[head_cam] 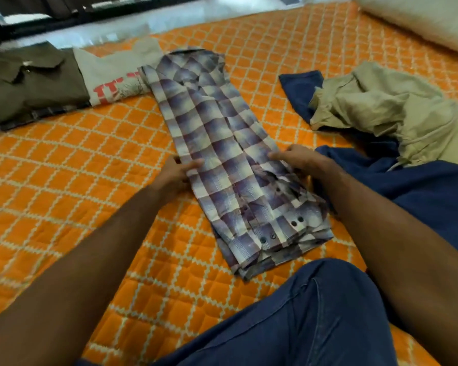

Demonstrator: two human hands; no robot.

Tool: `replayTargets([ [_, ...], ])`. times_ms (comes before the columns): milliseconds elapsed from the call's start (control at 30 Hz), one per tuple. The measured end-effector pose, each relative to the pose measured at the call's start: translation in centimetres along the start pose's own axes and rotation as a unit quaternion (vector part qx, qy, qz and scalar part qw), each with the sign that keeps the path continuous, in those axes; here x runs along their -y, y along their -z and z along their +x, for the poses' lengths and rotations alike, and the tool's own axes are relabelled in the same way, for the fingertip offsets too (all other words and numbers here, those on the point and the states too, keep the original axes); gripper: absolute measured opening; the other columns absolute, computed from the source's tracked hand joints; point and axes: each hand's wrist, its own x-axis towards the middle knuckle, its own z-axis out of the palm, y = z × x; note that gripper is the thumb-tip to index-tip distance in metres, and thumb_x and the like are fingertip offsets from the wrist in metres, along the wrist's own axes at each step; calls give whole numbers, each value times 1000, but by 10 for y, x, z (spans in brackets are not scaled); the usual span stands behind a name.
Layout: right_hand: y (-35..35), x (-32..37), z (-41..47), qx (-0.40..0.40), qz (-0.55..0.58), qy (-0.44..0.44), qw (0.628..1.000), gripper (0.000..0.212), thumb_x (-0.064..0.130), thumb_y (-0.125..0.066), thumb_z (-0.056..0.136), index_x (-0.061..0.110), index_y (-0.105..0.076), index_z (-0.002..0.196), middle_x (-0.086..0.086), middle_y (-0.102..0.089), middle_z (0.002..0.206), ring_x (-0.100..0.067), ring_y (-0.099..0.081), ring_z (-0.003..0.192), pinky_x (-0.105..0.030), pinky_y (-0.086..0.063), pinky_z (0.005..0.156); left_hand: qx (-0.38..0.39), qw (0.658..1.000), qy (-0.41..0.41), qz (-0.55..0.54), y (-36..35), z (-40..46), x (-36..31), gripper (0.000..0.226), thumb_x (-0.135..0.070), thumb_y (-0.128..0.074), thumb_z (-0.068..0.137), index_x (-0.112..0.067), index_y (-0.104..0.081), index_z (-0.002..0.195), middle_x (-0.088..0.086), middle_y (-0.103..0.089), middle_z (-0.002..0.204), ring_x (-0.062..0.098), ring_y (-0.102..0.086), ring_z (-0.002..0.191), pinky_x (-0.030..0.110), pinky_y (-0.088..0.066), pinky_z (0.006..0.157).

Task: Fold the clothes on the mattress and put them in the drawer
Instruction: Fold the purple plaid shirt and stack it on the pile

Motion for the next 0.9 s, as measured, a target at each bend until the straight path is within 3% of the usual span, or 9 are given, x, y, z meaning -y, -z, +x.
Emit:
replayTargets([
  [100, -2, -20, -30, 59, 11, -33, 998, 45, 50, -66, 95, 6, -65, 105, -9, -67, 102, -27, -64, 89, -39, -55, 79, 74, 997, 17, -5, -31, -51, 25, 49, -21, -80, 83, -17, -62, 128, 5, -73, 120, 28, -72, 106, 51, -60, 85],
  [233, -18, -49, -78, 56, 96, -46, 993, 36, 31, -68, 97, 1, -66, 117, -16, -72, 111, -34, -69, 102, -42, -57, 89, 84, 992, 90, 37, -63, -117, 52, 51, -23, -84, 80, -16, -61, 125, 6, -73, 115, 22, -72, 90, 36, -60, 64],
  [300, -27, -56, -100, 37, 99, -34, 994, 41, 30, -73, 93, 2, -65, 121, -21, -71, 119, -38, -69, 107, -52, -56, 97, 87, 990, 99, 38, -73, -140, 63, 50, -19, -84, 80, -18, -58, 123, 6, -72, 113, 25, -72, 90, 37, -60, 61],
  [433, -36, -54, -146, -30, 51, -1, 998, 80, 33, -79, 87, 0, -34, 144, -15, -55, 138, -33, -58, 121, -45, -52, 96, 30, 996, 82, 35, -75, -164, 71, 45, -11, -83, 82, -16, -60, 120, 7, -73, 108, 27, -72, 92, 46, -63, 71],
  [500, -42, -50, -157, -49, 56, 16, 997, 98, 33, -84, 82, 3, -19, 149, -18, -49, 144, -35, -54, 126, -47, -50, 101, -3, 998, 56, 35, -65, -158, 77, 62, -15, -87, 78, -17, -53, 129, 8, -69, 122, 29, -71, 99, 51, -62, 74],
  [600, -51, -42, -174, -48, 135, 55, 988, 108, 23, -88, 79, 15, -11, 154, -16, -45, 144, -36, -52, 127, -48, -50, 101, -14, 999, 33, 29, -50, -175, 68, 68, -13, -81, 84, -20, -31, 129, 7, -55, 125, 35, -69, 94, 47, -61, 55],
  [667, -60, -34, -185, -35, 150, 77, 985, 100, 20, -88, 79, 20, -18, 151, -15, -47, 141, -34, -56, 120, -51, -51, 100, -16, 998, 13, 62, -40, -200, 57, 66, -9, -71, 92, -26, -21, 131, 6, -52, 121, 35, -70, 82, 39, -57, 47],
  [800, -82, -31, -197, -16, 172, 80, 982, 43, 14, -79, 86, 20, -47, 114, -16, -54, 121, -35, -65, 86, -59, -60, 76, -22, 988, -71, 137, -20, -233, 49, 74, -11, -66, 96, -35, -15, 144, -8, -50, 121, 27, -70, 78, 36, -58, 56],
  [900, -85, -21, -209, -4, 175, 92, 980, 30, 12, -78, 87, 9, -58, 110, -17, -60, 118, -34, -66, 83, -50, -59, 73, 0, 977, -87, 193, -4, -246, 37, 32, -18, -60, 101, -24, -46, 129, -6, -57, 112, 26, -69, 64, 42, -57, 50],
])
